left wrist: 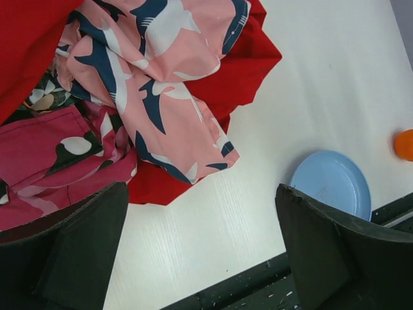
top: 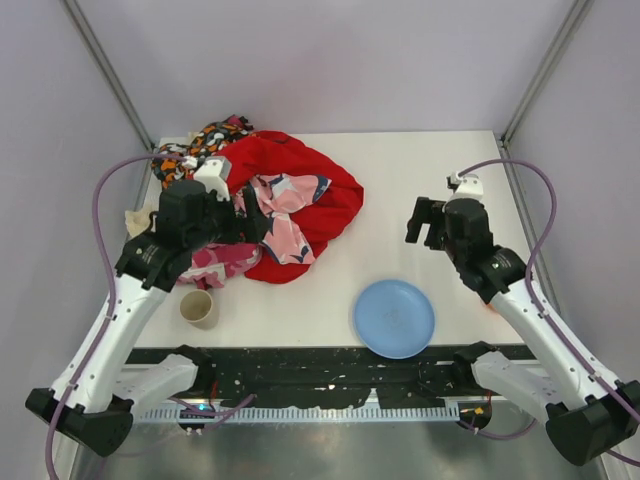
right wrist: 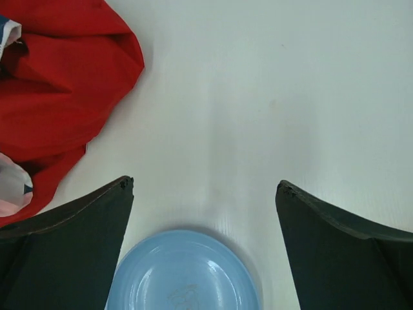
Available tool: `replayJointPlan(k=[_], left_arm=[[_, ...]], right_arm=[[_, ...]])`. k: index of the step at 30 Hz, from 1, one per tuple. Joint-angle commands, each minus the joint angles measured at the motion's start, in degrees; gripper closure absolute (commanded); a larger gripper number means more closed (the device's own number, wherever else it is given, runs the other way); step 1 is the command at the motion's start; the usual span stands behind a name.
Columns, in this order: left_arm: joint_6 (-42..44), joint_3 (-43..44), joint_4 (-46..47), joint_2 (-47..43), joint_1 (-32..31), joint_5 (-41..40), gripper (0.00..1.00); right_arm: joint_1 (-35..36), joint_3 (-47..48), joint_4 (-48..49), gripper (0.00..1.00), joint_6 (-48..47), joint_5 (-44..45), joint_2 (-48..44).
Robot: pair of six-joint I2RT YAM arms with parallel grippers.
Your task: Pick out a specific cloth from the pile
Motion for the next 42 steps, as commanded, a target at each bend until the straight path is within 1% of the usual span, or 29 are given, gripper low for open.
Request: replayJointPlan(k=[1, 7, 9, 12, 15, 17, 20, 21, 23, 30, 32, 34, 36, 40, 42], left_arm=[[3.28, 1.48, 3.64, 1.63, -1.18, 0.48, 0.00], [8.36, 1.91, 2.84, 11.38, -4.52, -2.43, 0.00], [12.13, 1.39, 5.29, 15.60, -5.67, -4.61, 0.00], [17.07, -1.50, 13.10, 21.40, -6.11, -5.24, 0.00], [17.69, 0.68, 13.22, 29.04, -6.02, -6.12, 0.00], [18.13, 2.87, 11.64, 34.75, -6.11, -5.51, 0.00], [17.25, 7.53, 5.51, 43.01, -6.11, -5.16, 0.00], [16.56, 7.98, 4.70, 44.95, -6.02, -6.38, 0.00], [14.89, 9.38, 1.98, 48.12, -6.11, -9.18, 0.00], [11.28, 13.16, -3.65, 56.30, -6.11, -10.69, 0.00], [10.67, 12.91, -4.19, 57.36, -6.37, -10.52, 0.00], [9.79, 12.03, -3.75, 57.63, -6.55, -7.90, 0.00], [9.17, 10.97, -2.87, 57.80, -7.16, -7.00, 0.00], [5.66, 11.67, -3.74, 60.52, -8.30, -9.54, 0.00], [0.84, 12.63, -5.41, 62.10, -9.44, -12.79, 0.03]], right_arm=[[0.13, 2.13, 2.55, 0.05, 0.11, 4.36, -6.31], [-0.04, -1.38, 5.97, 0.05, -0.24, 3.93, -8.87], [0.05, -2.53, 7.37, 0.05, 0.11, 3.22, -8.96], [-0.04, -5.59, 10.80, 0.05, 1.08, 0.59, -9.48], [-0.04, -7.97, 13.53, 0.05, 1.61, -2.40, -9.75], [0.05, -8.76, 14.15, 0.05, 1.96, -2.58, -9.48], [0.05, -9.12, 14.07, 0.05, 2.31, -2.41, -9.05], [-0.04, -9.64, 13.80, 0.05, 2.40, -2.41, -8.96], [0.05, -10.52, 14.32, 0.05, 2.66, -1.79, -8.96], [-0.04, -11.23, 16.08, 0.05, 3.01, -1.00, -7.82], [-0.13, -11.67, 16.52, 0.05, 3.01, -1.00, -7.64], [-0.04, -12.46, 17.31, 0.05, 3.54, -1.43, -7.55], [-0.13, -13.42, 18.11, 0.05, 4.15, -1.79, -7.64], [-0.04, -14.39, 18.11, 0.05, 4.95, -2.14, -8.42], [-0.04, -15.09, 18.89, 0.05, 5.21, -1.53, -9.13]])
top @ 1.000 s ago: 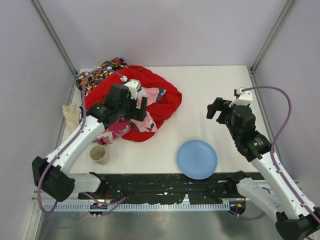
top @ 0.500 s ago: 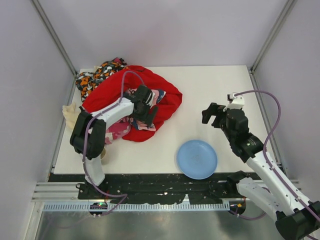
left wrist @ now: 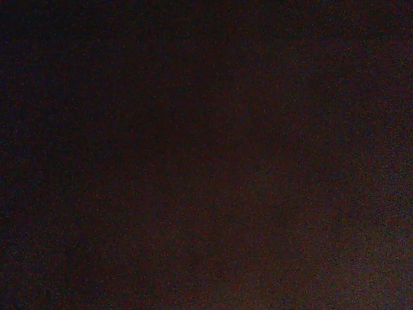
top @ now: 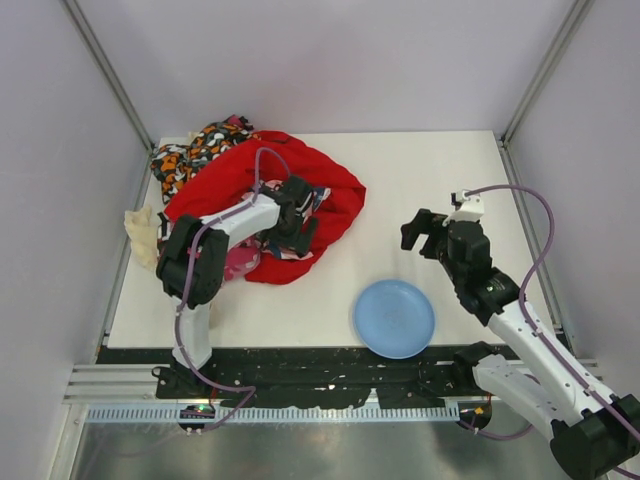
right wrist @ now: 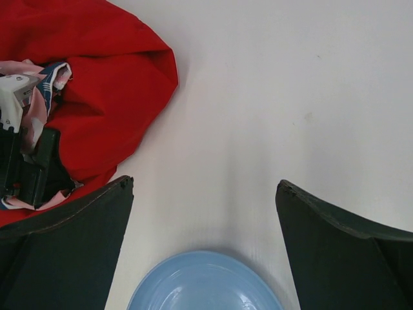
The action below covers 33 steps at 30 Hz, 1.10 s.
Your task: Pick out a specific cloth from the pile
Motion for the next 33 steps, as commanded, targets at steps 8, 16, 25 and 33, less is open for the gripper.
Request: replayJointPlan(k=[8, 16, 25, 33], left_arm=[[-17.96, 4.20, -10.82, 13.06, -5.66, -9.78, 0.53], [-17.26, 2.87, -10.70, 5.87, -5.40, -12.22, 1.00], [-9.89, 12.78, -7.48, -15.23, -0.15, -25.94, 1.00], [-1.79, 46.27, -15.39, -7.69, 16.98, -28.15, 1.00]], right_arm=[[-0.04, -3.61, 5.20, 0.05, 3.84, 2.24, -5.76], [-0.04, -5.63, 4.23, 0.05, 3.85, 4.88, -12.96], [-0.13, -6.26, 6.60, 0.05, 4.02, 4.88, -12.01], [-0.13, -4.14, 8.88, 0.05, 3.23, 3.56, -6.30]])
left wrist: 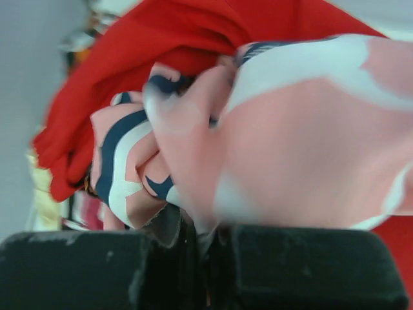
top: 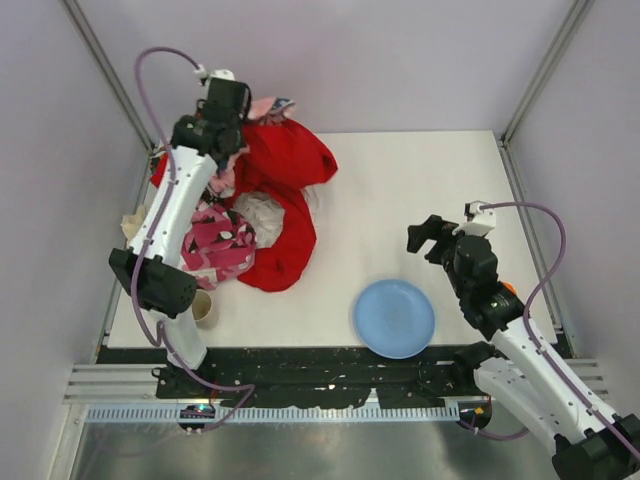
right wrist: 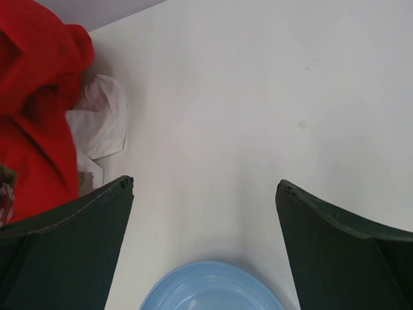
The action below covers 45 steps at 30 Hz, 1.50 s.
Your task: Pick out a specific cloth from the pile
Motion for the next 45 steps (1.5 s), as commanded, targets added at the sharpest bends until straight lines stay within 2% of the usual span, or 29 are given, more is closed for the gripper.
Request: replayJointPlan(k=[1, 4, 8, 11, 13, 14, 17, 21, 22, 25, 28, 31, 33, 34, 35, 36, 37, 40, 41, 43, 45], left_arm=[[4.98, 15.51, -3.06, 3.09, 10.55, -5.51, 1.00], [4.29, 20.46, -5.70, 7.31, 17.58, -2.53, 1.00], [-0.36, 15.81, -4.83, 10.57, 26.37, 4.16, 1.00], [-1.96, 14.58, -7.29, 14.00, 29.37, 4.96, 1.00], [-2.05, 12.48, -6.77, 14.53, 30.17, 5.48, 1.00], [-2.05, 11.08, -5.72, 14.27, 30.43, 5.48, 1.00], [-2.05, 7.64, -3.26, 13.13, 30.96, 6.88, 1.00], [-2.14, 7.63, -3.42, 13.30, 31.67, 7.68, 1.00], [-2.13, 7.72, -3.51, 13.48, 31.84, 7.59, 1.00], [-1.96, 7.11, -3.60, 13.65, 32.54, 7.42, 1.00], [-1.87, 7.02, -4.21, 13.74, 33.42, 7.42, 1.00], [-1.52, 6.06, -4.04, 13.22, 34.04, 7.24, 1.00], [-1.08, 4.39, -3.34, 12.69, 34.30, 7.24, 1.00], [-0.82, 3.51, -2.73, 12.43, 34.48, 7.15, 1.00], [-0.82, 2.55, -2.11, 12.25, 34.57, 7.15, 1.00], [-0.73, 2.01, -1.84, 12.16, 34.74, 7.24, 1.00], [-0.90, 1.75, -1.84, 12.33, 34.92, 7.33, 1.00], [-1.34, 1.75, -2.28, 12.86, 35.45, 7.85, 1.00], [-1.60, 1.66, -2.46, 12.95, 35.62, 7.94, 1.00], [-1.78, 0.96, -2.37, 12.78, 35.71, 7.94, 1.00], [-1.96, -0.10, -1.93, 12.08, 35.88, 8.12, 1.00]], right_arm=[[-0.04, 2.22, 5.09, 0.05, -0.09, -0.35, 2.86], [-0.13, 2.83, 6.32, 0.05, 0.26, -0.27, 5.84], [-0.04, 4.32, 6.93, 0.05, 0.88, -1.41, 9.80], [-0.13, 5.03, 13.94, 0.05, 0.96, -9.02, 14.89], [-0.13, 7.31, 18.69, 0.05, 1.57, -15.02, 21.56], [-0.13, 10.19, 20.11, 0.05, 1.84, -19.04, 27.33], [1.53, 19.24, 21.97, 0.05, 1.58, -22.76, 39.75], [6.53, 37.14, 20.66, 0.05, -1.92, -22.59, 60.99], [7.51, 40.50, 19.78, 0.05, -2.37, -22.94, 63.66], [11.38, 54.02, 13.47, 0.03, -3.17, -21.71, 76.91], [13.49, 60.83, 10.28, 0.00, -1.94, -19.18, 84.24], [14.55, 64.95, 8.53, 0.04, -1.94, -15.58, 88.98], [15.16, 67.24, 5.10, 0.07, -2.64, -16.52, 91.10], [15.60, 67.52, 3.87, 0.11, -2.90, -16.79, 91.63], [15.87, 67.09, 4.04, 0.14, -2.90, -20.79, 91.99], [16.39, 66.73, 4.21, 0.23, -2.47, -21.27, 91.99], [16.74, 66.29, 3.95, 0.27, -2.55, -21.45, 91.73], [16.92, 66.64, 2.20, 0.59, -3.43, -20.75, 89.80], [16.49, 67.16, 1.67, 0.78, -4.56, -20.14, 89.01], [15.79, 68.65, -0.17, 0.95, -6.06, -17.87, 85.76], [14.47, 69.98, -2.28, 0.95, -8.86, -12.34, 80.67]])
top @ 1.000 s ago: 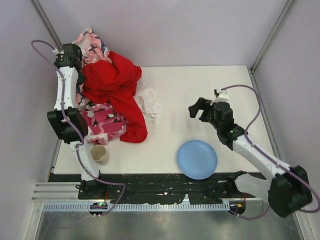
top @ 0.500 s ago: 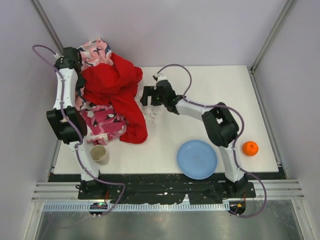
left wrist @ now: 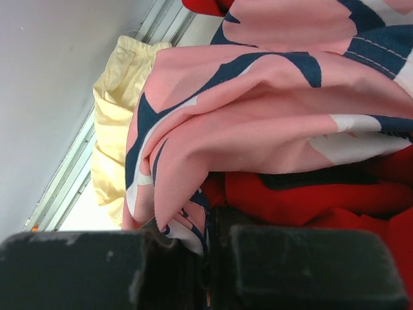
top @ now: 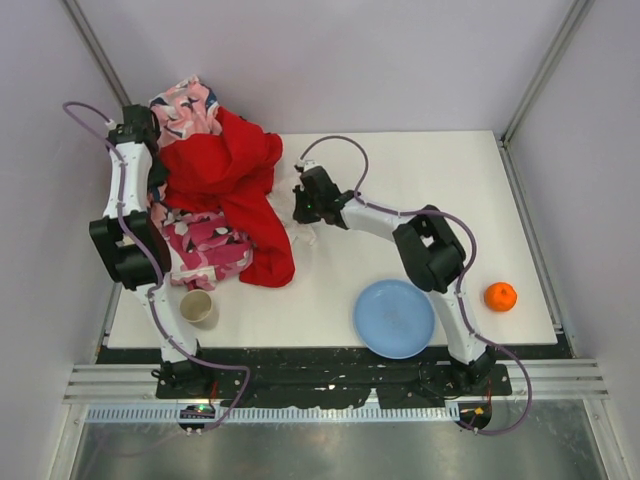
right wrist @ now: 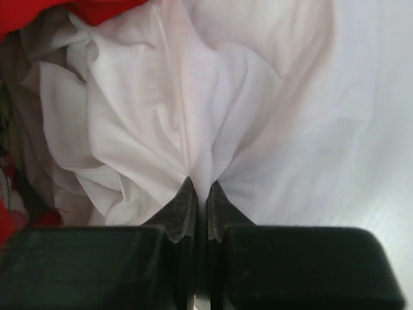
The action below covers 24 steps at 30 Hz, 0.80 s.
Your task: Pick out a specific cloth from the pile
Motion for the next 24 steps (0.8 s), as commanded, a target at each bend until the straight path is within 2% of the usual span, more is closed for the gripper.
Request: replayJointPlan(k=[1, 4, 7, 10, 14, 16, 20, 24], left_arm=[[-0.73, -2.28, 1.74, -3.36, 1.22, -1.06, 1.00], [-1.70, -4.48, 1.31, -4.76, 1.22, -0.89, 1.00], [-2.84, -11.05, 3.75, -8.09, 1.22, 0.51, 1.00], [-3.90, -17.74, 7.88, -12.14, 1.13, 4.46, 1.00], [-4.60, -21.88, 9.92, -16.53, 0.43, 9.04, 0.98], [-4.25, -23.38, 9.83, -18.55, -0.36, 9.66, 0.87], [-3.90, -26.28, 10.36, -23.04, -0.98, 10.19, 0.56], [-4.69, -25.93, 8.25, -28.13, -1.06, 11.24, 0.39]], right_arm=[[-2.10, 4.72, -4.13, 0.95, -6.06, 9.64, -14.78], [-5.87, 5.51, -3.95, 0.95, -9.48, 12.04, -22.89], [-9.83, 8.39, -4.56, 0.95, -11.16, 12.05, -29.91], [-14.22, 12.97, -7.28, 0.95, -13.79, 12.31, -32.92], [-17.75, 18.42, -10.27, 0.95, -17.66, 14.50, -34.85], [-19.33, 20.62, -11.24, 0.95, -18.81, 16.25, -35.03], [-23.28, 22.65, -12.91, 0.95, -19.52, 15.05, -34.16], [-26.80, 21.42, -14.06, 0.95, -17.58, 12.40, -33.36]])
